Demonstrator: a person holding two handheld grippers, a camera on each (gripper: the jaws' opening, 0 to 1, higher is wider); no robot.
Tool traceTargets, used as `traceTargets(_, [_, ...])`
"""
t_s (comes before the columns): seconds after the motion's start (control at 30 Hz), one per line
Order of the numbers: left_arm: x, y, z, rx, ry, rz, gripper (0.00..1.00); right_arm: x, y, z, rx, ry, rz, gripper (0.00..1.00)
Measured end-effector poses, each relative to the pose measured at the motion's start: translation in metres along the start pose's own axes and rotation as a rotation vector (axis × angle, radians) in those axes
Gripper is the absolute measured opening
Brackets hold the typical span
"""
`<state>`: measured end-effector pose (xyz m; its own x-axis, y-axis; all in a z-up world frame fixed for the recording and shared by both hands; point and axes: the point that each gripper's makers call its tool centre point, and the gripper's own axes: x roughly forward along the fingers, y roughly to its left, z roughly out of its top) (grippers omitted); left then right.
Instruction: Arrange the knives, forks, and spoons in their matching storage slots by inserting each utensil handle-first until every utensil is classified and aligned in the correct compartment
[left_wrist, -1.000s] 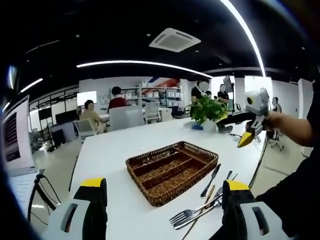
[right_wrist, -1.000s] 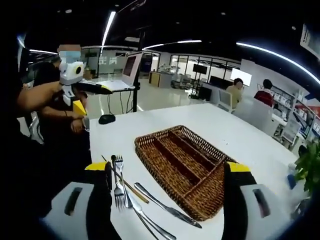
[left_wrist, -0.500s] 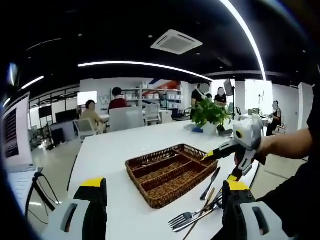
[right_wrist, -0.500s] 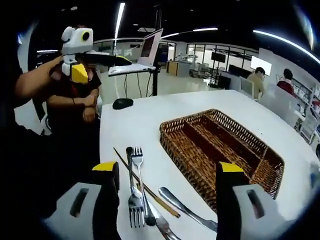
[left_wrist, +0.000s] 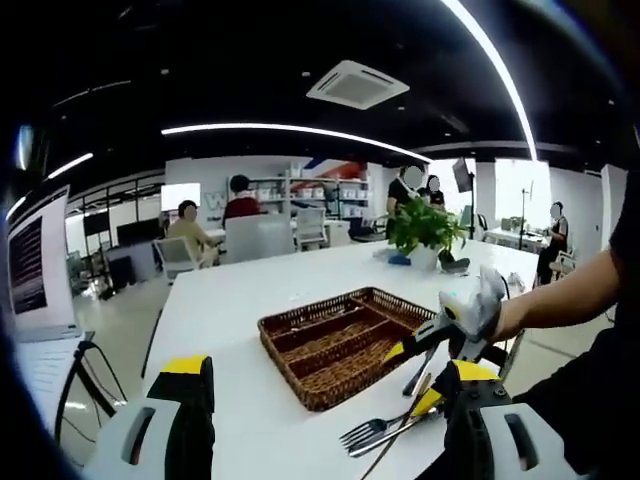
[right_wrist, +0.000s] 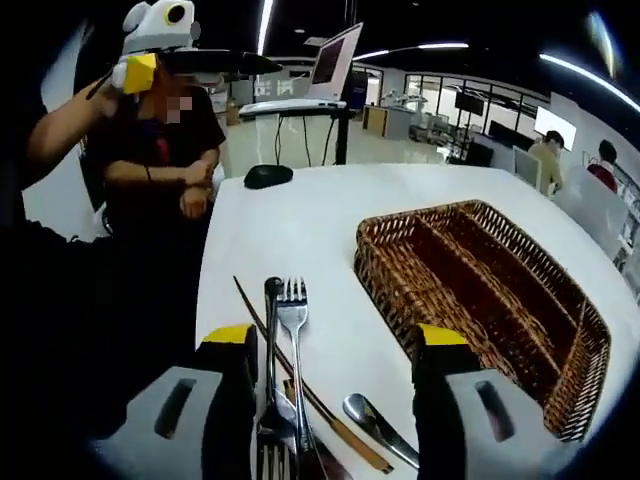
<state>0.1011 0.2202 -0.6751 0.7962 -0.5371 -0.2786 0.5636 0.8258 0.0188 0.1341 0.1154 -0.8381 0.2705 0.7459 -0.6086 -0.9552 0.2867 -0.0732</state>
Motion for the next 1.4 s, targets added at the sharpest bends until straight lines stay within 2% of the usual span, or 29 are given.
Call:
traceTargets(0.2, [-0.004,-0.011,-0.006,-0.018,0.007,0.005,1.00,0.011,-0.001,-0.012,-0.002,0.043,0.005,0.54])
traceTargets(0.27, [-0.004,-0.011,-0.008,-0.015,0.019,0.004,1.00,0.014,-0.002,-0.014,0.004,0.042,0.001,0.56])
traceTargets(0.47, [-0.005,-0.004,-0.004,-0.014,0.007,0.009,1.00,0.020,-0.002,-0.019,-0.008,0.076,-0.001,0.51])
traceTargets(0.67, [-0.006,0.003,-0.005,-0.010,0.007,0.011,1.00,0.027,0.002,-0.021,-0.027,0.086,0.026,0.41])
traceTargets(0.87, [-0.009,0.009,-0.005,-0.012,0.001,0.020,1.00,0.030,0.007,-0.023,-0.034,0.093,0.068,0.22])
traceTargets(0.97, [-0.011,0.012,-0.006,-0.015,-0.002,0.025,1.00,0.029,0.011,-0.022,-0.039,0.089,0.092,0.17])
traceTargets(1.07, [-0.011,0.013,-0.007,-0.016,-0.001,0.028,1.00,0.031,0.016,-0.022,-0.066,0.087,0.124,0.05])
traceTargets(1.27, [-0.011,0.013,-0.007,-0.018,-0.003,0.030,1.00,0.030,0.016,-0.021,-0.081,0.096,0.140,0.02])
traceTargets(1.3, [-0.011,0.013,-0.007,-0.019,-0.003,0.030,1.00,0.030,0.017,-0.021,-0.100,0.098,0.153,0.01])
traceTargets(1.33, [-0.011,0.013,-0.007,-0.020,-0.004,0.030,1.00,0.030,0.016,-0.021,-0.175,0.102,0.158,0.00])
traceTargets(1.4, [-0.011,0.012,-0.006,-0.020,-0.004,0.029,1.00,0.029,0.014,-0.020,-0.168,0.115,0.136,0.00])
